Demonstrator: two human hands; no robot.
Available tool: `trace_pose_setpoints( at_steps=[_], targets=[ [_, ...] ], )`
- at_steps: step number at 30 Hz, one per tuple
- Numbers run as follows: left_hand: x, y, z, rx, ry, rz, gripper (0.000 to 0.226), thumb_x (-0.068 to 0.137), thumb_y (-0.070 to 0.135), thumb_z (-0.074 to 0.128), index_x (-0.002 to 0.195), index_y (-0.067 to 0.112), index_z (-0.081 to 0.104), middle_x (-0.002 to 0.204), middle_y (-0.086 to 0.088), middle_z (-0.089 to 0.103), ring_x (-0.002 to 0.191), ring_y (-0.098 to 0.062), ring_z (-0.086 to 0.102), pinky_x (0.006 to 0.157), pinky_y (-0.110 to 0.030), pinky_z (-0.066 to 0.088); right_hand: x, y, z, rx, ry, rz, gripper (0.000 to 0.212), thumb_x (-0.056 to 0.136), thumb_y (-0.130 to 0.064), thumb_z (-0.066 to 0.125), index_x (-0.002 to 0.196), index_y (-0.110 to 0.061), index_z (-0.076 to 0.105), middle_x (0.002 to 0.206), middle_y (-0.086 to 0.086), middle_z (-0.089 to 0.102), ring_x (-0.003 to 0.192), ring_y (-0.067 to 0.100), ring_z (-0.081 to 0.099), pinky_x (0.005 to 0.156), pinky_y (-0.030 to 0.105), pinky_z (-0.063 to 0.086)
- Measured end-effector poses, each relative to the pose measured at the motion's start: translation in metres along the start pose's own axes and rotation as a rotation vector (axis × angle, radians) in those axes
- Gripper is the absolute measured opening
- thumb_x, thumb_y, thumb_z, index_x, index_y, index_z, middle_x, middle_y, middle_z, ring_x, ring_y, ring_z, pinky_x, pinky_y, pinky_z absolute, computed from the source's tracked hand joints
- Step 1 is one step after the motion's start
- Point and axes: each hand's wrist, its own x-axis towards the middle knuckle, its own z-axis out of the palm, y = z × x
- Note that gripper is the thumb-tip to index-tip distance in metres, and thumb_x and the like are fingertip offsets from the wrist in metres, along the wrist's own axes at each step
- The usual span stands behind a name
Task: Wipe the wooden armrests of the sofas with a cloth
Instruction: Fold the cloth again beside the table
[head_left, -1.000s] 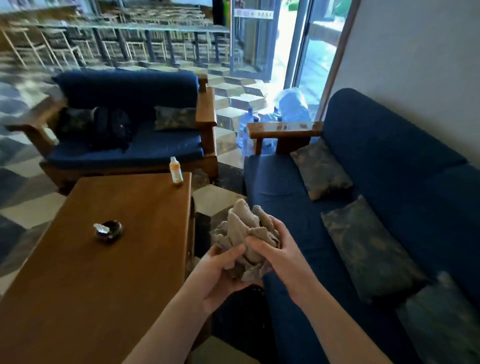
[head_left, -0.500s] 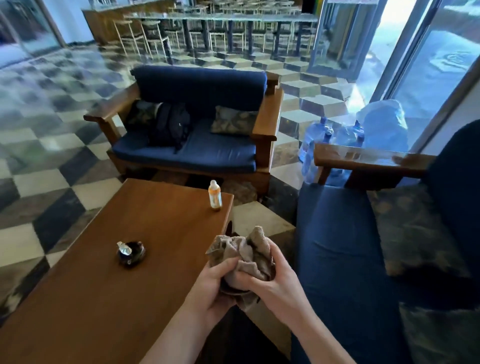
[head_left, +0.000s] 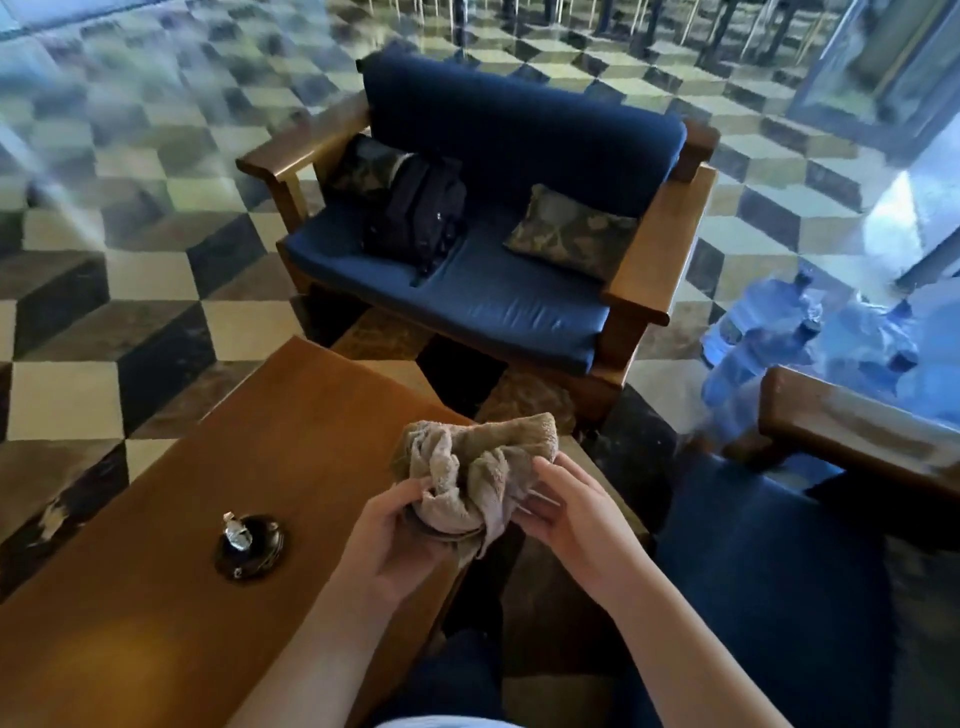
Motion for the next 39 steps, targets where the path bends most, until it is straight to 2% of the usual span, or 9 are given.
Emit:
trace_pose_setpoints(
  at_steps=[7,14,20,24,27,29,33,36,39],
  targets=[
    [0.108,0.053,0.015,-0.231,-0.289,0.092,0.084,0.100,0.062,0.042,0.163,0.010,0.022,0.165,-0.025,0.029,0.152,-0.044,0.027,0.121,-0.061,0.021,0.128,-0.077,-0.011,0.034,-0.038,0.073,0.031,0.107,-0.008,0.051,0.129,-0.012,0.072,0.120,0.016,0.077,0.106,0.029,0.076,0.085,0.037,0.064],
    [0.224,0.084,0.007,-0.184,0.089,0.151,0.070,0.084,0.017,0.082,0.145,-0.001,0.054,0.146,-0.035,0.052,0.132,-0.053,0.053,0.103,-0.066,0.046,0.275,-0.137,-0.033,-0.004,-0.107,0.187,0.034,0.099,-0.002,0.042,0.093,-0.010,0.075,0.089,0.015,0.069,0.078,0.022,0.070,0.070,0.035,0.059],
    [0.302,0.110,0.047,-0.355,0.099,0.480,0.056,0.098,0.027,0.055,0.147,0.002,0.050,0.149,-0.029,0.052,0.140,-0.048,0.046,0.117,-0.063,0.032,0.404,-0.211,-0.052,-0.069,-0.288,0.426,0.034,0.099,-0.032,0.056,0.117,-0.009,0.074,0.113,0.017,0.078,0.104,0.033,0.076,0.092,0.049,0.061],
    [0.327,0.122,0.069,-0.554,0.077,0.444,0.086,0.101,0.055,0.025,0.145,-0.018,0.039,0.148,-0.047,0.038,0.144,-0.060,0.032,0.122,-0.063,0.020,0.455,-0.240,-0.041,-0.060,-0.400,0.485,0.033,0.105,-0.026,0.056,0.135,-0.016,0.065,0.135,0.020,0.070,0.123,0.040,0.068,0.099,0.056,0.057],
    [0.345,0.126,0.072,-0.244,0.316,0.466,0.079,0.074,0.058,0.081,0.128,0.001,0.069,0.129,-0.029,0.067,0.118,-0.045,0.066,0.098,-0.052,0.055,0.489,-0.261,-0.021,-0.180,-0.398,0.515,0.027,0.108,-0.011,0.052,0.131,-0.010,0.065,0.119,0.019,0.077,0.106,0.036,0.076,0.077,0.048,0.065],
    [0.347,0.136,0.059,-0.256,0.358,0.474,0.069,0.073,0.056,0.081,0.118,0.005,0.077,0.124,-0.025,0.068,0.110,-0.042,0.072,0.088,-0.048,0.060,0.507,-0.268,-0.003,-0.253,-0.428,0.573,0.025,0.108,-0.010,0.053,0.128,-0.012,0.068,0.109,0.016,0.081,0.097,0.032,0.080,0.066,0.042,0.065],
    [0.348,0.149,0.044,-0.418,0.316,0.684,0.063,0.108,0.046,0.040,0.141,-0.007,0.049,0.136,-0.033,0.057,0.129,-0.049,0.055,0.109,-0.056,0.044,0.537,-0.252,0.035,-0.367,-0.492,0.670,0.029,0.109,-0.016,0.051,0.135,-0.012,0.064,0.128,0.020,0.073,0.119,0.039,0.070,0.088,0.051,0.061],
    [0.349,0.154,0.031,-0.441,0.271,0.770,0.059,0.104,0.043,0.051,0.141,-0.002,0.048,0.133,-0.030,0.061,0.125,-0.046,0.060,0.105,-0.055,0.048,0.559,-0.229,0.066,-0.564,-0.510,0.734,0.031,0.111,-0.017,0.049,0.139,-0.012,0.061,0.132,0.020,0.069,0.122,0.039,0.066,0.106,0.058,0.053],
    [0.355,0.150,-0.001,-0.565,0.547,0.691,0.068,0.081,0.048,0.081,0.129,0.002,0.065,0.117,-0.026,0.071,0.106,-0.044,0.071,0.092,-0.054,0.057,0.590,-0.207,0.103,-0.730,-0.543,0.728,0.029,0.110,-0.014,0.048,0.136,-0.013,0.061,0.132,0.020,0.068,0.122,0.038,0.065,0.107,0.054,0.053]
  ],
)
